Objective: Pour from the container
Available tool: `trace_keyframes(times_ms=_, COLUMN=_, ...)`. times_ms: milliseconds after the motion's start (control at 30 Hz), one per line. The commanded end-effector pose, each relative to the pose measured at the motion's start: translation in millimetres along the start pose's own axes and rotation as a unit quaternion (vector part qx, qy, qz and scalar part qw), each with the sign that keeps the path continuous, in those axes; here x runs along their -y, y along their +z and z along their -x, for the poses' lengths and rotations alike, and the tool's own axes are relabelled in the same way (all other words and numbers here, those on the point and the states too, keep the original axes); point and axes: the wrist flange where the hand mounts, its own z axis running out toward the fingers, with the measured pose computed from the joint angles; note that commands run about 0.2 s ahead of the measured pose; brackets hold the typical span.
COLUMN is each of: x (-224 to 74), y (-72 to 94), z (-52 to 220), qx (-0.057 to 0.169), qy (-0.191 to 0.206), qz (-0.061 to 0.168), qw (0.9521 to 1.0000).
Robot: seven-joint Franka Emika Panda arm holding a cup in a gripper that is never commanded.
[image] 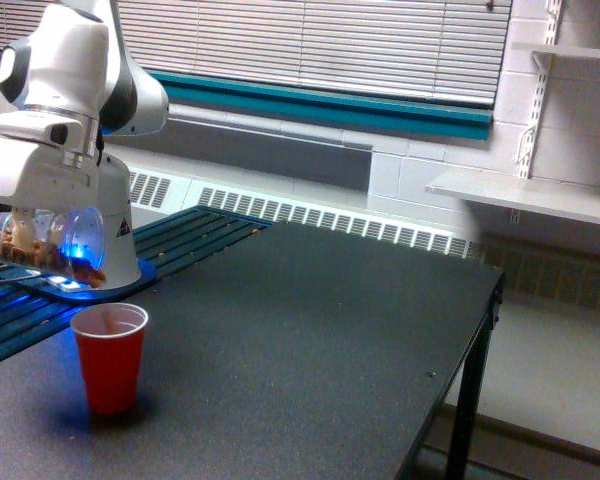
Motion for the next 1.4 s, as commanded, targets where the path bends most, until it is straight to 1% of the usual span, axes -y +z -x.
trace_keyframes(times_ms=33, x=1.3, y=-4.4, z=-7.8, qx=-0.005, qy=-0.001, qz=0.01, qw=0.9999)
trace_keyframes(times_ms=333, x=1.3, y=-3.6, z=-5.4, qx=-0.002, qy=-0.011, qz=0.017, qw=0.9998)
trace_keyframes(times_ms=700, x=-1.2, y=-1.0, z=1.8, qx=0.006, qy=-0.022, qz=0.029, qw=0.9993)
trace_keyframes(times_ms=1000, x=0.8, y=-3.0, z=-1.8, qx=0.005, qy=-0.034, qz=0.035, qw=0.9988)
trace_keyframes(times_ms=1400, x=-1.5, y=-7.3, z=-9.3, qx=0.008, qy=-0.05, qz=0.054, qw=0.9972)
